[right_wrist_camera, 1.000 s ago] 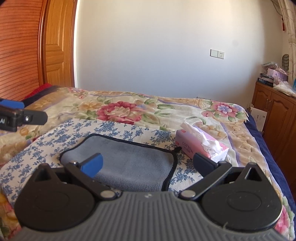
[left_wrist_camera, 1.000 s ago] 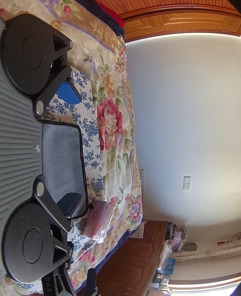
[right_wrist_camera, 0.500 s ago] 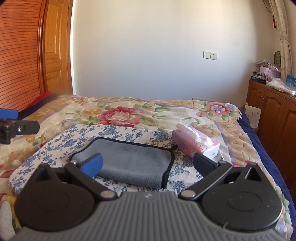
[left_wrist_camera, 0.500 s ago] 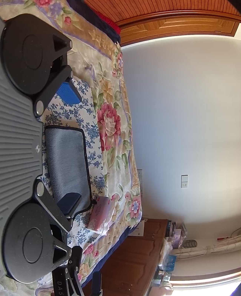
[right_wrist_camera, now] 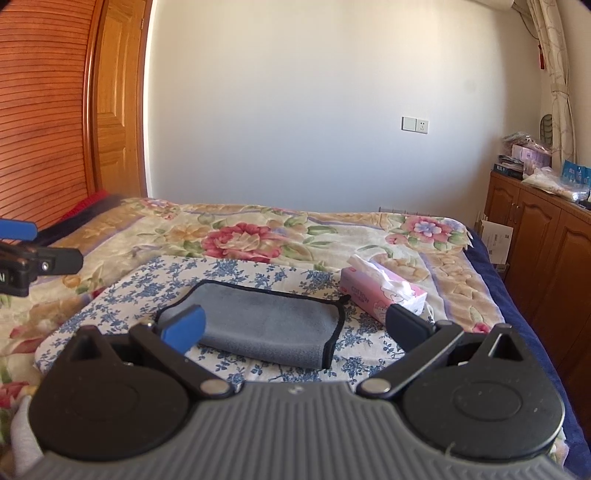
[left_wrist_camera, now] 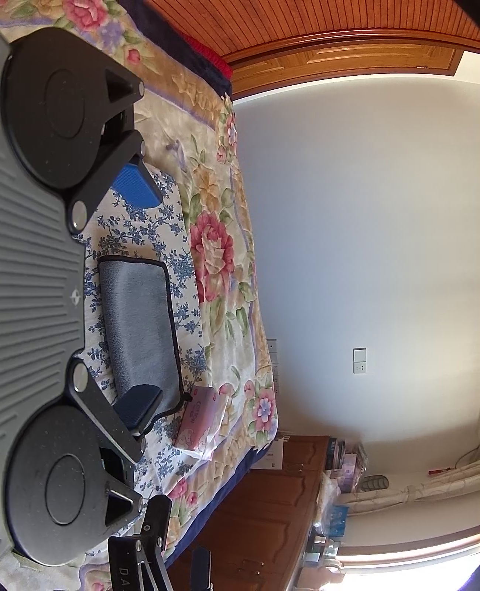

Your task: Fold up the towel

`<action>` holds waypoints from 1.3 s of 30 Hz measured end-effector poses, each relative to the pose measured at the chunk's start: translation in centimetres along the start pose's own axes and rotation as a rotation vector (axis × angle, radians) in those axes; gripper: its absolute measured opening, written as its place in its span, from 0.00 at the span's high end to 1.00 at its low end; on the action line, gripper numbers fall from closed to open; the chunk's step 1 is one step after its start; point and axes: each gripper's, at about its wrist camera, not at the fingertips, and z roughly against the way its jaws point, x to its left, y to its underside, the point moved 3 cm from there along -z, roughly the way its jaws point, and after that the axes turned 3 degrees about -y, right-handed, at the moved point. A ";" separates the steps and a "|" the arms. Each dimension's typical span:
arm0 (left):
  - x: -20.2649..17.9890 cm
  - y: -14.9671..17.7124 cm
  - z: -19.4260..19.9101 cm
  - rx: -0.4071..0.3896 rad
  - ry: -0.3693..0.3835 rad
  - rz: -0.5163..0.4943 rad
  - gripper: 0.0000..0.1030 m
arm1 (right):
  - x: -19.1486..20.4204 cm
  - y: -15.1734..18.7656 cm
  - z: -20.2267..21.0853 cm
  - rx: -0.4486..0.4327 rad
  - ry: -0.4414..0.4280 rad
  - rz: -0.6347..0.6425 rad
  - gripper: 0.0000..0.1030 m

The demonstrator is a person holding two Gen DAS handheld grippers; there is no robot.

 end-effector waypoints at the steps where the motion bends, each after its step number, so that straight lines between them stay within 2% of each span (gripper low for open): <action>1: -0.1 0.1 0.2 -0.002 0.000 -0.001 0.00 | 0.1 0.0 0.2 -0.001 0.000 0.001 0.00; 17: -0.6 1.8 2.8 -0.008 0.004 0.011 0.00 | 0.6 1.3 2.5 -0.002 0.017 -0.012 0.00; 39: -0.2 6.2 2.6 0.052 -0.003 0.023 0.00 | 2.0 4.6 3.0 0.045 0.003 -0.029 0.00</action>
